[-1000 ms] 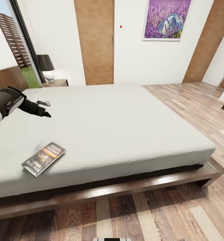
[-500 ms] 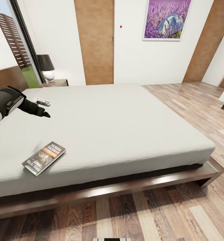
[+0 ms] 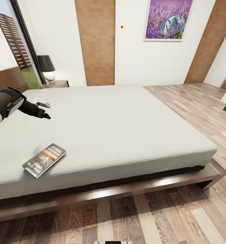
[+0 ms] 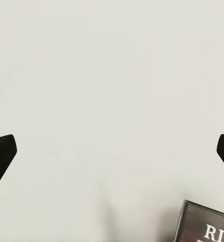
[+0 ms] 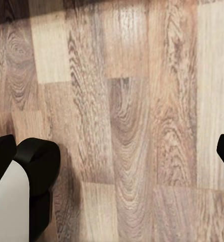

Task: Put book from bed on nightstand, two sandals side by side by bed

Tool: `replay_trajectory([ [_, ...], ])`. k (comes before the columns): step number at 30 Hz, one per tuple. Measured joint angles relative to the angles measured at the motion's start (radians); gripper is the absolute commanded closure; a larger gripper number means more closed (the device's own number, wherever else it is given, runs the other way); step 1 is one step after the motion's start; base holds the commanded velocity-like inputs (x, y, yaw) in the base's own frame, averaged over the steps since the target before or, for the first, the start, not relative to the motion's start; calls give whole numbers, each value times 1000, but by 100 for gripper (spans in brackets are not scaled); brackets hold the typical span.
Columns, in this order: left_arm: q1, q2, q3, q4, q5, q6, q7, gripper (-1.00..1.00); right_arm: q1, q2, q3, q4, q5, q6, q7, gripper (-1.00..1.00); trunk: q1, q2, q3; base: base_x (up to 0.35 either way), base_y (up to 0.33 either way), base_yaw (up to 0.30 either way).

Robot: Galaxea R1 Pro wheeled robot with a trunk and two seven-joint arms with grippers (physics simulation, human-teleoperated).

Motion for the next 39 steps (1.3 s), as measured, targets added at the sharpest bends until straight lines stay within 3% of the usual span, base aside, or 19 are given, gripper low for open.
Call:
replay_trajectory([
  [2,0,0,0,0,0,0,0,-100,0,0,0,0,0,0,0,-100,0,0,0,0,0,0],
  [33,0,0,0,0,-12,0,5,-100,-1,1,1,1,2,0,-3,-100,-14,7,120,0,0,0],
  [39,0,0,0,0,-12,0,6,-100,-1,2,1,1,2,0,-3,-100,-14,7,120,0,0,0],
])
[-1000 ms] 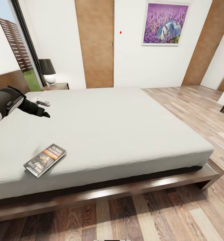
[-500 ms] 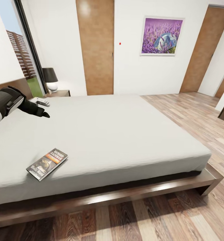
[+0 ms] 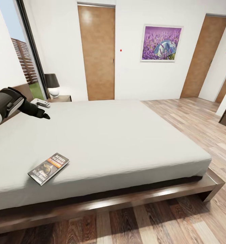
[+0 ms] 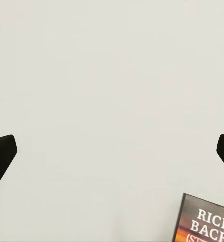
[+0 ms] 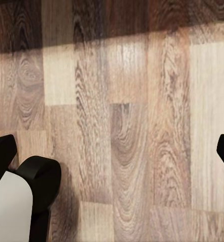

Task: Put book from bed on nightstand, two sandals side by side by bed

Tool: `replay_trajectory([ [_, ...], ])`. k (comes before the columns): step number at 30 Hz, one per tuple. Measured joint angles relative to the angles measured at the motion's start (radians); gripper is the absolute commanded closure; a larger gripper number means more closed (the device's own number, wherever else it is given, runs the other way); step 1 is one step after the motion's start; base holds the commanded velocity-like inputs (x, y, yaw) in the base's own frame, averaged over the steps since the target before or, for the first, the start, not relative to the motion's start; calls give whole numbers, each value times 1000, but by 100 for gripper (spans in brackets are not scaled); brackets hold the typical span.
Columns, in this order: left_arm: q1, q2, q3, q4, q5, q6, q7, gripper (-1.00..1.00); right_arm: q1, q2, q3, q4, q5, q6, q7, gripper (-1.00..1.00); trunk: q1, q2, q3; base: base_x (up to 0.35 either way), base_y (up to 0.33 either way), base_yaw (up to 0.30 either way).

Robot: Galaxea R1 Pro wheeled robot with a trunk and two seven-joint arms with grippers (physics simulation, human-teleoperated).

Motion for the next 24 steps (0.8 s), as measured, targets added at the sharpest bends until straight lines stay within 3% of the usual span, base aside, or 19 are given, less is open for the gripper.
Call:
replay_trajectory([
  [9,0,0,0,0,-1,0,3,-100,0,0,0,0,-1,0,2,-100,0,0,0,0,0,0],
  [24,0,-1,0,0,-1,5,4,-100,-1,0,0,0,0,0,2,-100,-7,3,58,0,0,0],
])
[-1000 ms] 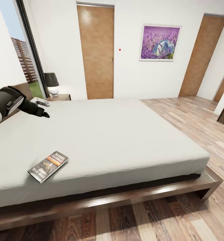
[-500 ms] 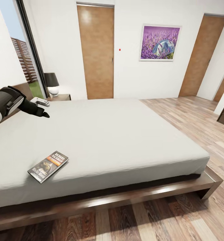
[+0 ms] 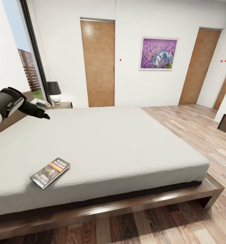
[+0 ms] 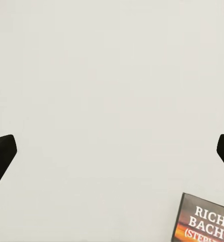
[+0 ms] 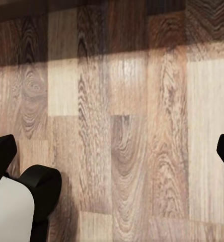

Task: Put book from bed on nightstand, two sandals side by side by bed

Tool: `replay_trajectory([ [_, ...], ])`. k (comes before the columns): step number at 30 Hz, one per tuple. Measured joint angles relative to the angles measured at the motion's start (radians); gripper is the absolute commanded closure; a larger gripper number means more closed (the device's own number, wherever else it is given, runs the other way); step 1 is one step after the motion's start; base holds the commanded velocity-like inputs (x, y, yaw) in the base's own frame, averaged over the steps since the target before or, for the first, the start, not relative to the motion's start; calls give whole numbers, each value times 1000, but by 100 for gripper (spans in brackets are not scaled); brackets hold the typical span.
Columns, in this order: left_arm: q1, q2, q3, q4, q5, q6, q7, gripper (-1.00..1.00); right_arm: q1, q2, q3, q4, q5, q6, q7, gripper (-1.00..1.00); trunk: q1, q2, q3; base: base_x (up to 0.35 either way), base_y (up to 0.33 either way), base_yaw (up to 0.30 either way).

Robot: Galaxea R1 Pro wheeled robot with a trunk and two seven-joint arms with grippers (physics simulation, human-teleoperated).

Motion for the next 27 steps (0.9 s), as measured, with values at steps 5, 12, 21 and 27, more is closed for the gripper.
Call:
replay_trajectory([
  [5,0,0,0,0,-1,3,0,-100,0,0,0,0,0,0,0,-100,-2,1,19,0,0,0],
  [12,0,0,0,0,-25,4,0,-100,0,1,0,0,0,0,-2,-100,-5,3,46,0,0,0],
  [21,0,1,0,1,-46,4,0,-100,0,1,0,0,0,0,-3,-100,-9,5,81,0,0,0],
  [27,0,1,0,1,-49,4,1,-100,1,0,0,0,0,0,-5,-100,-12,6,104,0,0,0],
])
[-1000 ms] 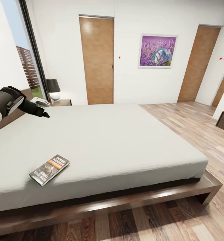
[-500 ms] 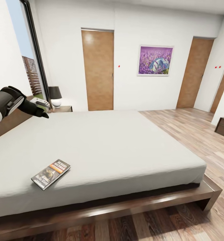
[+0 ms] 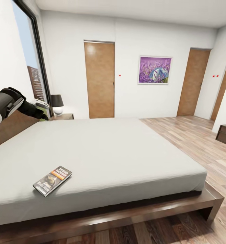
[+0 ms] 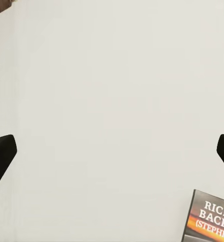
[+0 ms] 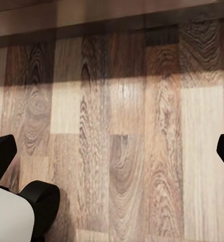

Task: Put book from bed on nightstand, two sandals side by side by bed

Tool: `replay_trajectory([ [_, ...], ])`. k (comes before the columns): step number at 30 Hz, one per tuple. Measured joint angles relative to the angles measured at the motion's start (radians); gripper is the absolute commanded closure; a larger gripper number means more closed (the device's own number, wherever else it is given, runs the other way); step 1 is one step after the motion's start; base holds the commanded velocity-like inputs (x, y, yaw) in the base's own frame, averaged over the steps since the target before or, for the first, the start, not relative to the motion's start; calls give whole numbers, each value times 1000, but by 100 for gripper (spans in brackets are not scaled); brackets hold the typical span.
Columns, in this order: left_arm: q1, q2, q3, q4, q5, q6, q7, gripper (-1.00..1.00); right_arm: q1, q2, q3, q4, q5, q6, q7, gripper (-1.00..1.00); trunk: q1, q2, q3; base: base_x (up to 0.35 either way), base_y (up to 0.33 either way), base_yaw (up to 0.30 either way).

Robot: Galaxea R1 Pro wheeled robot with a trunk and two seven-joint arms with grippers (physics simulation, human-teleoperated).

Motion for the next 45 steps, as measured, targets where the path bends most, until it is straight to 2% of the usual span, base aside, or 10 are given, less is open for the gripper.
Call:
replay_trajectory([
  [11,1,0,0,2,-1,0,2,-100,0,0,-1,1,-1,-6,-19,-100,-39,70,35,0,0,0],
  [24,2,0,0,3,-2,0,14,-100,0,0,-3,3,-3,19,-225,-100,-88,161,76,0,0,0],
  [36,3,0,0,4,-4,-1,19,-100,-1,0,-2,7,-3,90,-334,-100,-134,245,114,0,0,0],
  [45,3,1,0,4,-6,-2,19,-100,-1,0,3,14,-2,123,-367,-100,-169,308,142,0,0,0],
])
